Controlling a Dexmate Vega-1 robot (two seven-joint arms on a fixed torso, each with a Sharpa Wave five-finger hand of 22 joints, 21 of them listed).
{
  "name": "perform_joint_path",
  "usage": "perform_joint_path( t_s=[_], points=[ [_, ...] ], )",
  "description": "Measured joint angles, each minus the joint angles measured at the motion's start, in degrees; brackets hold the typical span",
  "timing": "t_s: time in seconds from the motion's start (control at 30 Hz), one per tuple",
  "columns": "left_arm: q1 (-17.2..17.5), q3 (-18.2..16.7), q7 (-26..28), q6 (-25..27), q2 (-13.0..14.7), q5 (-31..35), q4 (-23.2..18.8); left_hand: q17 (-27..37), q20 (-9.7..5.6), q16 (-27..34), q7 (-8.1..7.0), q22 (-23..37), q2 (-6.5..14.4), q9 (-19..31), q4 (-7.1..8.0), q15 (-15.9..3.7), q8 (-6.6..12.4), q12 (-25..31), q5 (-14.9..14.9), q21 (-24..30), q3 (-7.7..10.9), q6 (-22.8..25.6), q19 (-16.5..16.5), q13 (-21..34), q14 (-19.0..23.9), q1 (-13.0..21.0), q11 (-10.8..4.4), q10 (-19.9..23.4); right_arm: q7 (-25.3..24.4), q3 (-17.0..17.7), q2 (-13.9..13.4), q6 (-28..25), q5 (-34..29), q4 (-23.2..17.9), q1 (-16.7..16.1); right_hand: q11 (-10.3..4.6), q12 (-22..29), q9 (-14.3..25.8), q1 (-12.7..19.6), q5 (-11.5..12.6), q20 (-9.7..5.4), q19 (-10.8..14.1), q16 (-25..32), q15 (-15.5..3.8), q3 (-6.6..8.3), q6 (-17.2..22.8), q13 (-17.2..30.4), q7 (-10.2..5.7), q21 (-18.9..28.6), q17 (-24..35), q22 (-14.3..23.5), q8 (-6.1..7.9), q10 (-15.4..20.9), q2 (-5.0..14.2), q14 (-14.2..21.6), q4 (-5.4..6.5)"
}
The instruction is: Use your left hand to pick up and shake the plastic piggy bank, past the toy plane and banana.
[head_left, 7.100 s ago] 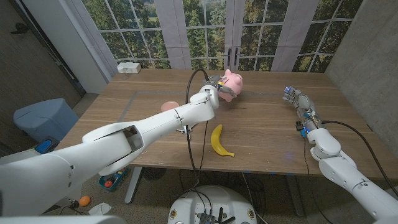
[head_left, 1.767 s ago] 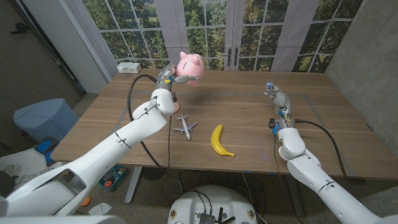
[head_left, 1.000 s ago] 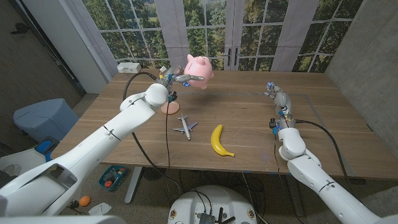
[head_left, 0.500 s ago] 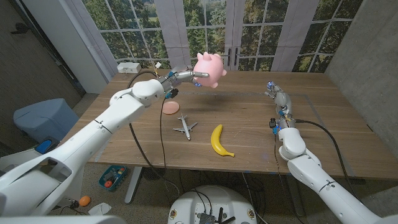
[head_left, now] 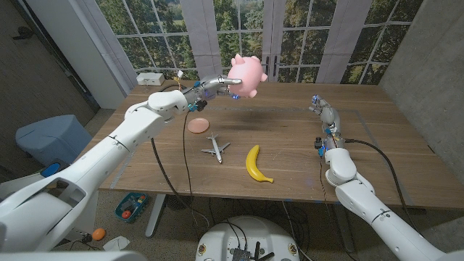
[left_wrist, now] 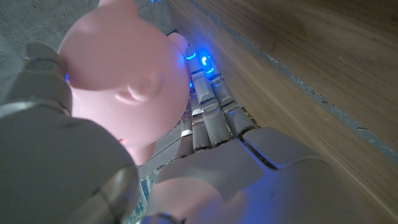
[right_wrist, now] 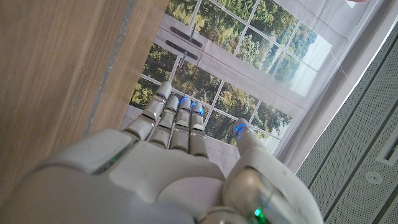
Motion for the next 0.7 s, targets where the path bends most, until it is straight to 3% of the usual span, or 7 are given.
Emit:
perform_joint_path(
  t_s=[0.33, 0.57, 0.7],
  points=[
    [-0.79, 1.98, 4.31, 3.91, 1.74, 3.24, -2.45, 0.06, 0.00, -0.18, 0.00, -0.27, 0.08, 0.00, 0.00, 0.00, 0.08, -0.18, 0.00, 0.44, -0.01, 0.00, 0.00, 0.08, 0.00, 0.08, 0.00, 0.00, 0.10, -0.30, 0.26, -0.10, 0.15, 0.50, 0.50, 0.00, 0.00, 0.00, 0.00, 0.00, 0.00, 0.00, -0.46, 0.00, 0.00, 0.00, 0.00, 0.00, 0.00, 0.00, 0.00, 0.00, 0.00, 0.00, 0.00, 0.00],
    [-1.03, 3.90, 12.68, 11.75, 2.46, 10.05, -6.88, 0.06, 0.00, -0.41, 0.00, -0.27, 0.52, 0.00, 0.00, 0.00, 0.08, -0.45, 0.00, 0.88, -0.03, 0.00, 0.00, 0.17, 0.00, 0.52, -0.01, -0.01, 0.13, -0.51, 0.43, -0.20, 0.19, 0.85, 0.88, 0.00, 0.00, 0.00, 0.00, 0.00, 0.00, 0.00, -0.46, 0.00, 0.00, 0.00, 0.00, 0.00, 0.00, 0.00, 0.00, 0.00, 0.00, 0.00, 0.00, 0.00],
    [-0.74, 4.66, 18.65, 17.66, 1.34, 14.13, -9.21, 0.06, 0.00, -0.41, 0.00, -0.27, 0.52, 0.00, 0.05, 0.00, 0.08, -0.61, 0.25, 1.26, -0.08, 0.00, 0.00, 0.19, 0.00, 0.52, -0.01, -0.01, 0.13, -0.64, 0.49, -0.37, 0.19, 1.00, 1.11, 0.00, 0.00, 0.00, 0.00, 0.00, 0.00, 0.00, -0.46, 0.00, 0.00, 0.00, 0.00, 0.00, -0.44, -0.01, 0.00, 0.00, 0.00, 0.00, 0.00, 0.00]
  ],
)
